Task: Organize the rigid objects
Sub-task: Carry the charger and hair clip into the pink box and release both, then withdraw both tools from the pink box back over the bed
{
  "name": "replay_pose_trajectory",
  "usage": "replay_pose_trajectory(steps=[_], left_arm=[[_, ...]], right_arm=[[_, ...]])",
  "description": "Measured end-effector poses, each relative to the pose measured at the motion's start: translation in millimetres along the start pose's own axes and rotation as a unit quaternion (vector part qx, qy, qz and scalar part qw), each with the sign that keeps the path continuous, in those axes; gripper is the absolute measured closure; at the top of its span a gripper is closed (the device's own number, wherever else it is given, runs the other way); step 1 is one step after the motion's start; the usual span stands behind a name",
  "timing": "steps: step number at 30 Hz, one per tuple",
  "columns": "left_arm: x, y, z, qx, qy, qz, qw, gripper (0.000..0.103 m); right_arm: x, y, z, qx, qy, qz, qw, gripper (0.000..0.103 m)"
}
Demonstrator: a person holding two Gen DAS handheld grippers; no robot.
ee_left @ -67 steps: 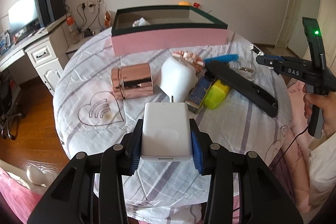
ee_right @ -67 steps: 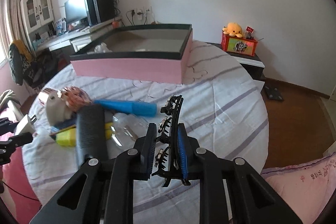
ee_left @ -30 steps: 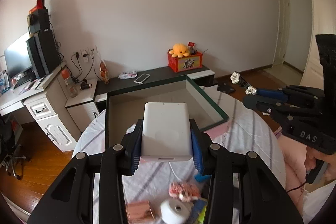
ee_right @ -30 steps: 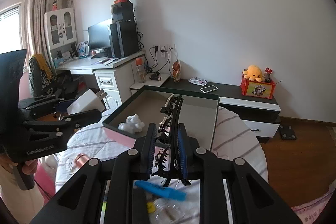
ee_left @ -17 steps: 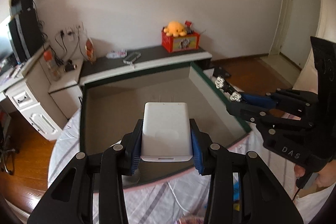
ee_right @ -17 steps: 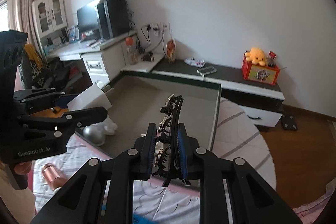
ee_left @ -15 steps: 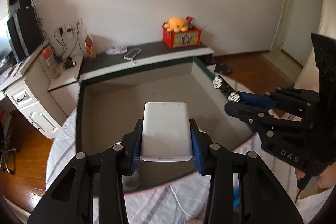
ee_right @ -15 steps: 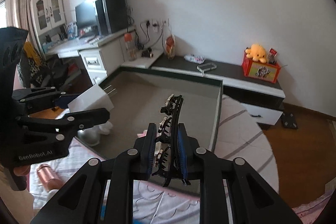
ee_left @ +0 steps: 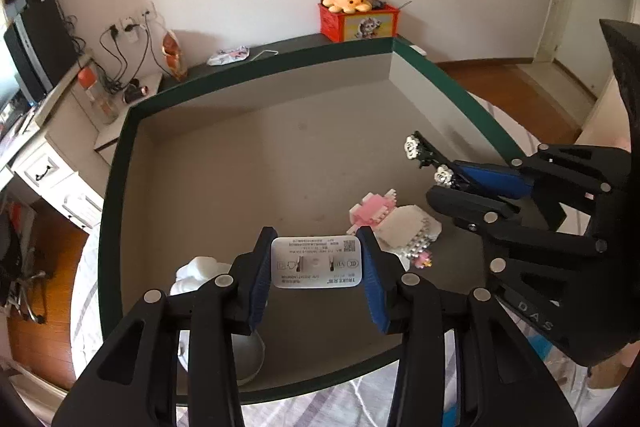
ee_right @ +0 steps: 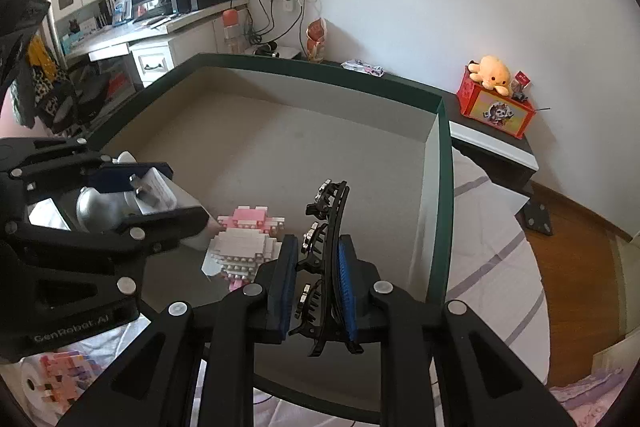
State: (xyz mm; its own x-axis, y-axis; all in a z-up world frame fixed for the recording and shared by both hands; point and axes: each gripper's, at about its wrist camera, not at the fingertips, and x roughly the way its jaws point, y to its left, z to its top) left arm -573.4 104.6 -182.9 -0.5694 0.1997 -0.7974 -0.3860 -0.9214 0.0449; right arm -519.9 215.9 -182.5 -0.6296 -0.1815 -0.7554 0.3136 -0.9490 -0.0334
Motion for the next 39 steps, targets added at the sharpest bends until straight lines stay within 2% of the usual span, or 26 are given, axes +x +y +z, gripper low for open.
replay_pose_trajectory(steps=[6,8,9,10,12,14,17,19,24,27,31,34,39], left_arm=[[-13,4,-3,-0.005,-0.011,0.002,0.9999,0.060],[-20,7,-3,-0.015,-0.019,-0.001,0.9997,0.049],[-25,10,-3,-0.020,-0.028,0.000,0.9994,0.038],[-31,13,-3,-0.028,-0.038,0.003,0.9989,0.032],[-41,17,-3,-0.040,-0.052,0.007,0.9978,0.020],[-57,20,-8,-0.051,-0.065,0.016,0.9965,0.018],[-89,23,-21,-0.062,-0.087,0.039,0.9935,0.008],[-119,23,-36,-0.064,-0.118,0.057,0.9894,0.001],[-185,19,-71,-0.077,-0.178,0.074,0.9782,0.000],[-220,13,-95,-0.091,-0.213,0.079,0.9695,0.000],[-255,4,-130,-0.107,-0.246,0.073,0.9605,0.000],[-274,-8,-155,-0.099,-0.257,0.106,0.9554,0.000],[-298,-20,-188,-0.071,-0.258,0.150,0.9517,0.000]], right_arm=[[-3,-3,0,0.008,-0.008,-0.004,1.000,0.081],[-7,-3,-1,0.011,-0.011,-0.004,1.000,0.066],[-10,-1,-2,0.010,-0.016,-0.006,1.000,0.055],[-14,0,-2,0.009,-0.022,-0.007,1.000,0.050],[-22,2,0,0.012,-0.032,-0.007,0.999,0.048],[-33,5,0,0.013,-0.043,-0.008,0.999,0.042],[-61,10,-2,0.013,-0.072,-0.021,0.997,0.024],[-88,13,-6,0.023,-0.100,-0.016,0.995,0.023],[-148,31,-21,0.020,-0.154,-0.033,0.987,0.018],[-181,47,-41,0.013,-0.180,-0.044,0.983,0.000],[-215,67,-68,-0.001,-0.209,-0.050,0.977,0.000],[-240,79,-85,0.009,-0.234,-0.053,0.971,0.000],[-271,91,-109,0.028,-0.266,-0.079,0.960,0.000]])
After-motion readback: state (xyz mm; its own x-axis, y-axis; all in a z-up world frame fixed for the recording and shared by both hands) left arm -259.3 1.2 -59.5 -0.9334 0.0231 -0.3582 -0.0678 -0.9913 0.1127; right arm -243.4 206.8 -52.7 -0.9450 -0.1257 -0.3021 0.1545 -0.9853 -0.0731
